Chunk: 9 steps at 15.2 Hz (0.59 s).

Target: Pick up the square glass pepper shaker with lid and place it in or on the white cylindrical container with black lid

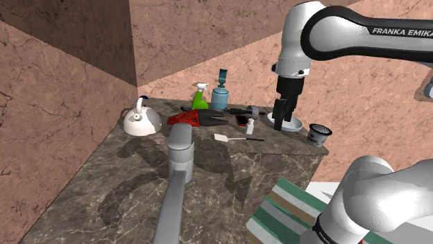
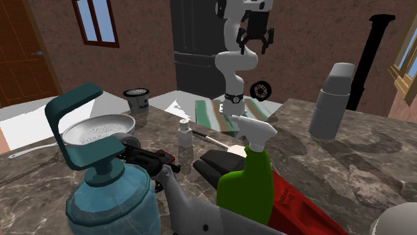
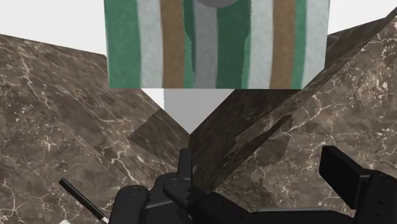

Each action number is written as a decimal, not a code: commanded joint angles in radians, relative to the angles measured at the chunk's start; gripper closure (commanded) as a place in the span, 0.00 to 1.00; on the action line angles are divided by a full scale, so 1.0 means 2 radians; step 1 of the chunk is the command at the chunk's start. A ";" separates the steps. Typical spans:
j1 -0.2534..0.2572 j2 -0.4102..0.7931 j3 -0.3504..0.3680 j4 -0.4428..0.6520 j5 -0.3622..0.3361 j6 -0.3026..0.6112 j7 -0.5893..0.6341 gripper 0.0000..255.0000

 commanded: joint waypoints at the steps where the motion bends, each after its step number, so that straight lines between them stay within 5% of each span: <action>1: 0.000 0.000 0.000 0.000 0.000 0.000 0.000 0.00; 9: -0.022 0.104 -0.063 0.020 -0.046 0.087 -0.077 0.00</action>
